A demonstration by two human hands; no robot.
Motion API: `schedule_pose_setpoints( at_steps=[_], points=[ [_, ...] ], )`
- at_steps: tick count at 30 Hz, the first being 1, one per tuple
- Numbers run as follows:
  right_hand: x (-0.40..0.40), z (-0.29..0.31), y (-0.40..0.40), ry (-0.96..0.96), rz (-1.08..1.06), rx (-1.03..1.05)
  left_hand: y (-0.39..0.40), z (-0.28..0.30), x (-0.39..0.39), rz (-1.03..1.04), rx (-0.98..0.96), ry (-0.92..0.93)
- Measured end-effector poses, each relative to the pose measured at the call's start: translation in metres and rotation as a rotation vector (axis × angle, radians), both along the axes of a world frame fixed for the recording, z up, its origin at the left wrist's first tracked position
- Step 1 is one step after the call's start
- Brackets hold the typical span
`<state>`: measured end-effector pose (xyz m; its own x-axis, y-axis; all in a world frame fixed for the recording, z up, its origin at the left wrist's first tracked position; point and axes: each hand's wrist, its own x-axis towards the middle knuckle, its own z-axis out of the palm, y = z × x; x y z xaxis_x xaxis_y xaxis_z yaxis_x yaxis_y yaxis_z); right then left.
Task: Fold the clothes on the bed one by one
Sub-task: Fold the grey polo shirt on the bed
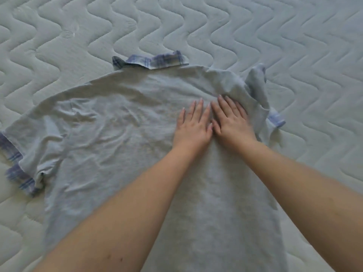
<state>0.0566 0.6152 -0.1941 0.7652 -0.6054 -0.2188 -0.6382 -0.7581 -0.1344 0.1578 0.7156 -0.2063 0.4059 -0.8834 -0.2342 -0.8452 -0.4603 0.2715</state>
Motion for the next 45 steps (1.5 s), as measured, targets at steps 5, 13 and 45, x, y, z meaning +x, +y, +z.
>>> schedule_pose_setpoints(
  at_steps=[5,13,45],
  points=[
    [-0.041,0.014,-0.023,-0.365,-0.151,-0.04,-0.046,-0.01,-0.03,-0.031,-0.061,-0.006],
    [-0.083,0.012,-0.07,-0.5,-0.743,0.255,-0.051,-0.027,-0.038,-0.074,-0.162,-0.073],
    [-0.059,0.013,-0.128,-0.186,-0.26,0.103,-0.052,-0.038,-0.034,-0.108,-0.061,-0.107]
  ],
)
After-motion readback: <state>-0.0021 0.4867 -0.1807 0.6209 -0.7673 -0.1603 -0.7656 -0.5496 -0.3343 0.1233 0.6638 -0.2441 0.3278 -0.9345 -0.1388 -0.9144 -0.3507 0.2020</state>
